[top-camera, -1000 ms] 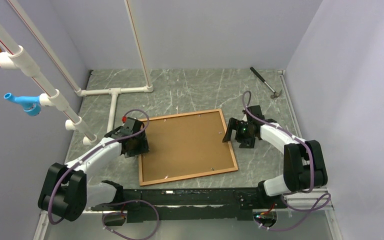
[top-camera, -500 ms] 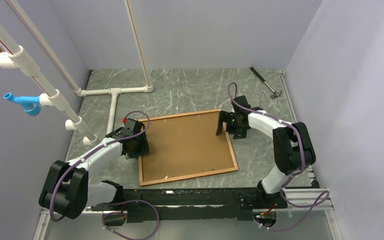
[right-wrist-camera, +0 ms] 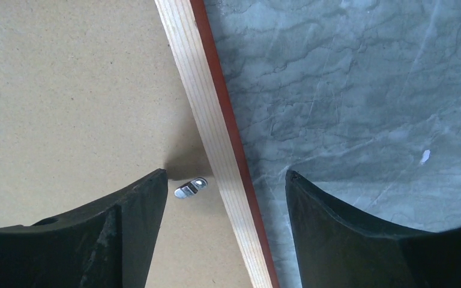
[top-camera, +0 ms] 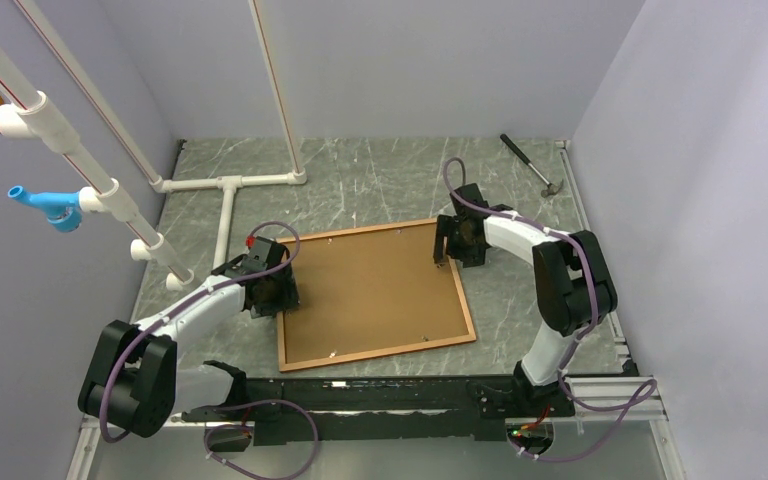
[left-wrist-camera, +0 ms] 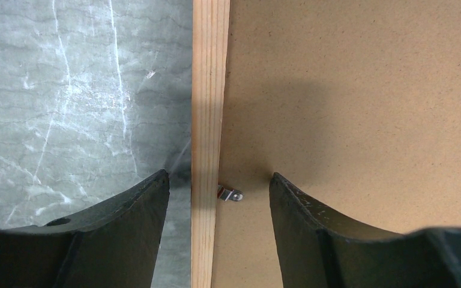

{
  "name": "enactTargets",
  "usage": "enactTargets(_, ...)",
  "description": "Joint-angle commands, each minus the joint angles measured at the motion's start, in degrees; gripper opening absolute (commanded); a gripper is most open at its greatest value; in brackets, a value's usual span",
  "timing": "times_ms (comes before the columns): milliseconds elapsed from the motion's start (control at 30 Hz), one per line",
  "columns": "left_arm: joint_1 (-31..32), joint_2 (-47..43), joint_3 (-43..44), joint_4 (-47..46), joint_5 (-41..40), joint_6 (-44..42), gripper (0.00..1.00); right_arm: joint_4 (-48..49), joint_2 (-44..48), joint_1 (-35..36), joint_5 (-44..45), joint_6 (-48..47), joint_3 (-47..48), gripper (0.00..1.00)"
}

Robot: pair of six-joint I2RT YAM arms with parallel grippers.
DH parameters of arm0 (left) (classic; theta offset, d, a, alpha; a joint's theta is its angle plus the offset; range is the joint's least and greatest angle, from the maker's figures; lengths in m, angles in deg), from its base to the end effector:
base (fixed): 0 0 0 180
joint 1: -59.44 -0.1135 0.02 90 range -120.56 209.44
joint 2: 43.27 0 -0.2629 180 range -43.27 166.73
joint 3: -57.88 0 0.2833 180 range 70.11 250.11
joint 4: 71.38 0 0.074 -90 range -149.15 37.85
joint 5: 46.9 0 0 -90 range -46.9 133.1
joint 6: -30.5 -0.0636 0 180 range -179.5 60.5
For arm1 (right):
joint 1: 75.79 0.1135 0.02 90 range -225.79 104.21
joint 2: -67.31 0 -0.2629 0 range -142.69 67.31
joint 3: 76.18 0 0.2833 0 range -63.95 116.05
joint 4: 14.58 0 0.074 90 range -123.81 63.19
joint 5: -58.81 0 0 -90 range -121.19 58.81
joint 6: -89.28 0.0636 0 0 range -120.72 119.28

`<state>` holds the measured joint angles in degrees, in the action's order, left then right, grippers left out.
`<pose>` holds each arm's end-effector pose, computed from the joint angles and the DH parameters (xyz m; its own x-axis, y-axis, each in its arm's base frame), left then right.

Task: Put the photo into the frame
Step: Install the photo frame at the center of the board.

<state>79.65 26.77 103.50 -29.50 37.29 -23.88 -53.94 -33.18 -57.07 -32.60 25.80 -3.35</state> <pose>0.2306 -0.0780 0.1178 -0.8764 -0.2948 -0.3807 -0.2521 0.9546 -0.1587 0.3523 0.1210 0.1138 -0.9275 0.1570 -0.3392 0.0941 0.9764 0.1946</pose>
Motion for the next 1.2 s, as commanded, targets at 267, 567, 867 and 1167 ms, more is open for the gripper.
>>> enactTargets(267, -0.2, 1.6, -1.5, -0.8, -0.9, -0.3, 0.65, -2.2, -2.0, 2.0, 4.5, -2.2, -4.3, 0.62)
enactTargets(567, -0.2, 2.1, -1.8, -1.1, -0.8, -0.2, 0.65, -4.0, -0.1, 2.0, 6.4, -3.8, -6.1, 0.48)
enactTargets(867, -0.2, 2.5, -1.8, -1.0, -0.9, -0.3, 0.65, -6.7, 1.5, 2.7, 8.5, -5.7, -6.2, 0.37)
enactTargets(1167, -0.2, 2.8, -1.8, -1.1, -0.7, -0.3, 0.65, -8.9, 3.1, 6.2, 10.7, -5.0, -6.0, 0.44)
